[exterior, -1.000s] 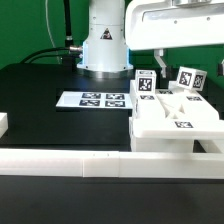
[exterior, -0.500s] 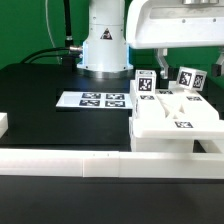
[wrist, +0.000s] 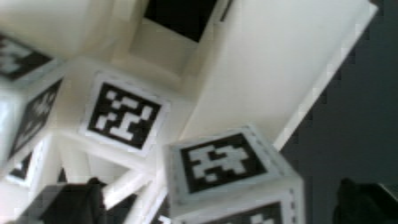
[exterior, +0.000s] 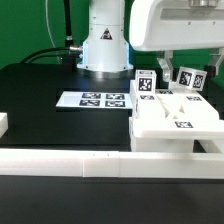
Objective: Assemble chair
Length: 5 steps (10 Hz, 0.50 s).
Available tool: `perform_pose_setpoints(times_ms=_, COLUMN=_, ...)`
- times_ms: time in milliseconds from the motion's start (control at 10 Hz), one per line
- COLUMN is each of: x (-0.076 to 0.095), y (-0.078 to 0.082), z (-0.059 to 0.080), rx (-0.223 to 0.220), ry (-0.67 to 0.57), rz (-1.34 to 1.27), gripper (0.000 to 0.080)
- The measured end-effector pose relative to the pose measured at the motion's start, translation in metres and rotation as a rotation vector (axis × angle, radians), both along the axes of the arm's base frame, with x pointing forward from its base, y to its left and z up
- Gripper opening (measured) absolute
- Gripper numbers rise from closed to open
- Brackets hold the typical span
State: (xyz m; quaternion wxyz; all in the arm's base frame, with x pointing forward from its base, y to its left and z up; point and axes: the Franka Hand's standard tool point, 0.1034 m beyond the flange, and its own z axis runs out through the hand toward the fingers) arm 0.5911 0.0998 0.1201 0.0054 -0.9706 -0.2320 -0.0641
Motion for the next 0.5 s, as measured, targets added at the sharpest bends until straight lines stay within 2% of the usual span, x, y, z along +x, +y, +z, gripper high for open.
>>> perform_pose_setpoints(times_ms=100, x=-0.0002, y=0.0005, z=-0.0001, rx=0.001, ry=0.001, rz=-0.010, gripper=0.0620)
perform_pose_setpoints(times_ms=200, x=-0.0001, y=0.0003, z=-0.0001, rx=0.001, ry=0.001, rz=-0.010, gripper=0.0438)
perform_pose_setpoints(times_ms=300, x=-0.0001, y=0.0002, z=-0.0002, rx=0.001, ry=0.001, rz=-0.010, gripper=0.0438)
perform_pose_setpoints(times_ms=400, x=-0.0001, y=0.0002, z=-0.0001, rx=0.003, ry=0.001, rz=-0.023, gripper=0.0283)
perform_pose_setpoints(times_ms=500, x=-0.0001, y=0.0002, z=-0.0001, rx=0.005, ry=0.002, rz=-0.040, gripper=0.0284)
